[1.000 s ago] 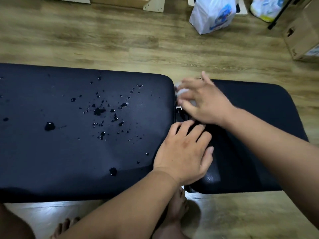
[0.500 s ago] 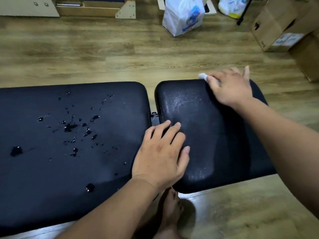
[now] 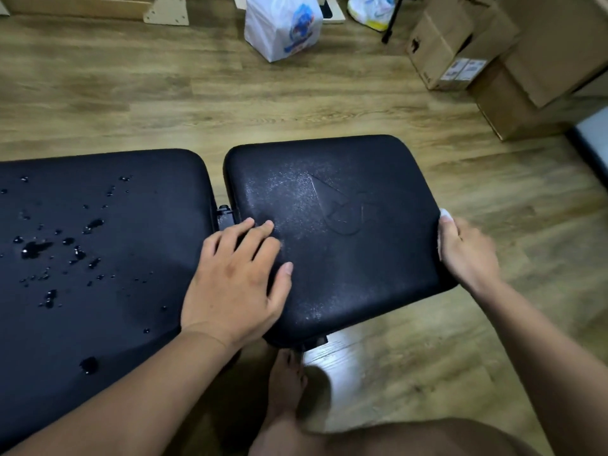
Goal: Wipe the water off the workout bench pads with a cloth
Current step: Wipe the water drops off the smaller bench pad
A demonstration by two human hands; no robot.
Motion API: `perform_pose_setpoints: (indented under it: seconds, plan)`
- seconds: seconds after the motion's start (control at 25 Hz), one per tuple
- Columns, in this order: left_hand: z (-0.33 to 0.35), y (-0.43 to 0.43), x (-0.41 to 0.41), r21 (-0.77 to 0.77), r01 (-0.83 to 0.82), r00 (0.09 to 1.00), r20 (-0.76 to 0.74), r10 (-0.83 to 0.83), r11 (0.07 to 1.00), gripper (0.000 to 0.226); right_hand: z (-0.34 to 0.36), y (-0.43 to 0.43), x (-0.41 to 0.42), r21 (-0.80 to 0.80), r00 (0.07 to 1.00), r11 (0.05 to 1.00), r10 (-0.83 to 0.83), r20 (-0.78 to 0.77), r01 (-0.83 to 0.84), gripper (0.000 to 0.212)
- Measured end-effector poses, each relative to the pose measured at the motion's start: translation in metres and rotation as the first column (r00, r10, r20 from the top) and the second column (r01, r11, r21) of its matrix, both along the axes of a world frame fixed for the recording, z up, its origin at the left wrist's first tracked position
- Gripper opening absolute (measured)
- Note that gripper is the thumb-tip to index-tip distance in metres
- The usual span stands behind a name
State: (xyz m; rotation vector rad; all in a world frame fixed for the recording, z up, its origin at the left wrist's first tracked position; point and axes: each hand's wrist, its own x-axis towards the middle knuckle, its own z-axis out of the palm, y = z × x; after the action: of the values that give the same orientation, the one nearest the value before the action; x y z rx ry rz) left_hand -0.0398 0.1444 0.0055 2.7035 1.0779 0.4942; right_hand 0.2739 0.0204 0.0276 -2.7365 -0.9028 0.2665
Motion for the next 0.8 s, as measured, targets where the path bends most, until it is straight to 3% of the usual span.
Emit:
perform_pose_setpoints:
  seconds: [0.16, 0.28, 0.36, 0.48, 0.6, 0.72, 0.8]
  plan:
    - [-0.003, 0.002, 0.0, -0.002, -0.007, 1.0, -0.004, 0.007, 1.0, 0.038, -0.002, -0.057, -0.023, -0.052, 0.997, 0.998, 0.023, 0.07, -0.02, 0.06]
    - [-0.003, 0.001, 0.0, -0.007, -0.004, 1.0, -0.01, 0.004, 1.0, 0.037, -0.013, -0.034, -0.014, -0.118, 0.986, 0.993, 0.032, 0.165, -0.012, 0.051]
    - [0.0, 0.002, 0.001, -0.024, 0.0, 1.0, -0.025, -0.001, 1.0, 0.037, -0.021, -0.024, -0.019, -0.038, 0.989, 0.998, -0.034, 0.146, 0.04, 0.048]
    - [0.001, 0.001, 0.002, -0.032, -0.009, 0.999, -0.037, 0.008, 0.999, 0.038, -0.03, -0.04, -0.064, 0.159, 0.984, 0.976, -0.161, 0.071, 0.148, 0.061]
    - [0.001, 0.0, 0.002, -0.019, -0.021, 0.999, -0.028, 0.021, 1.0, 0.037, -0.037, -0.04, -0.17, 0.35, 0.947, 0.881, -0.278, -0.161, 0.318, 0.07]
    - [0.002, -0.001, 0.004, -0.015, -0.017, 1.0, 0.002, 0.017, 1.0, 0.035, -0.031, -0.005, -0.29, 0.458, 0.939, 0.84, -0.159, -0.304, 0.291, 0.07]
    - [0.002, 0.0, 0.003, -0.022, -0.02, 0.999, 0.027, 0.021, 1.0, 0.035, -0.029, -0.002, -0.318, 0.447, 0.974, 0.885, -0.031, -0.224, 0.13, 0.065]
